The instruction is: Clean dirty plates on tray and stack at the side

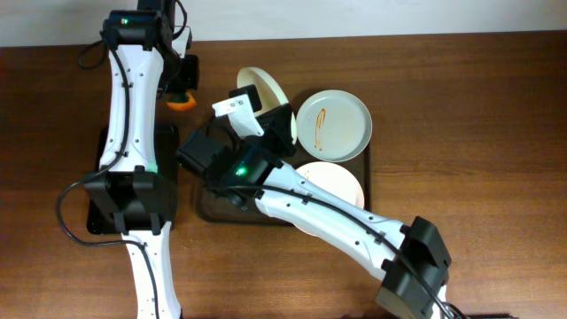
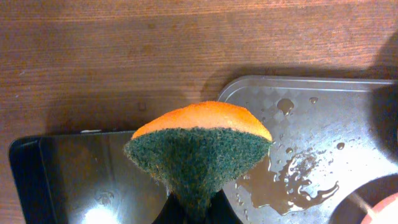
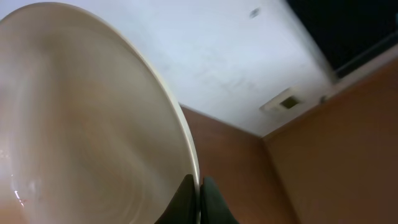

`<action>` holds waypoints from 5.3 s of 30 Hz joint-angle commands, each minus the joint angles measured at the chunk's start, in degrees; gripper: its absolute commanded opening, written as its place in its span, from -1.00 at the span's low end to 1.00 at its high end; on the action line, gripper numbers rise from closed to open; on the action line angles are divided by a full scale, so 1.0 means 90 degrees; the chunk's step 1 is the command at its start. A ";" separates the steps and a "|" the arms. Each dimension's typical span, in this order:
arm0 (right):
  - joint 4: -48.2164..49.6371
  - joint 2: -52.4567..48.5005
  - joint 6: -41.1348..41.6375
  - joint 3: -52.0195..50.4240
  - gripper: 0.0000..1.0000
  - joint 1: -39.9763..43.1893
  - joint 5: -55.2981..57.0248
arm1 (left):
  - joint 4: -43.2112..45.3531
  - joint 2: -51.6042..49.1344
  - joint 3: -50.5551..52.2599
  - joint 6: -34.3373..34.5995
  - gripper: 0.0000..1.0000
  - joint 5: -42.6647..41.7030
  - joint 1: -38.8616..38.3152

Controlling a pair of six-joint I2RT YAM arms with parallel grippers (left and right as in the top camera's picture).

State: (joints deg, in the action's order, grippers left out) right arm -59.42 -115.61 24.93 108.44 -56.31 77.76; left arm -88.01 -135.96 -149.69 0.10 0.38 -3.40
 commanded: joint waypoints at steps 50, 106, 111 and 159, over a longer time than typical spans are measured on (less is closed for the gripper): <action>-0.1591 0.1144 -0.2414 -0.2276 0.14 0.7322 -1.0647 | 0.0214 0.0070 0.0707 0.0087 -1.00 -0.0197 0.0010; 0.4486 0.0075 0.2834 -0.4554 -0.92 0.2914 -0.8823 | 0.0748 0.0070 0.2181 0.0085 -1.00 -0.0704 -0.0420; 0.4488 0.0075 0.2599 -0.4554 -0.92 0.2914 -0.8847 | 0.1770 0.0070 0.3757 -0.0804 -1.00 -0.1700 -0.0852; 0.4537 0.0075 0.2475 -0.4554 -0.92 0.2914 -0.8920 | 0.3031 0.0070 0.4527 0.1219 -1.00 0.0464 -0.1372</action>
State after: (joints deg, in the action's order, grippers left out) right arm -17.78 -113.62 47.64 68.42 -30.15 -4.71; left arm -58.87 -134.67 -109.58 0.47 -4.78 -16.78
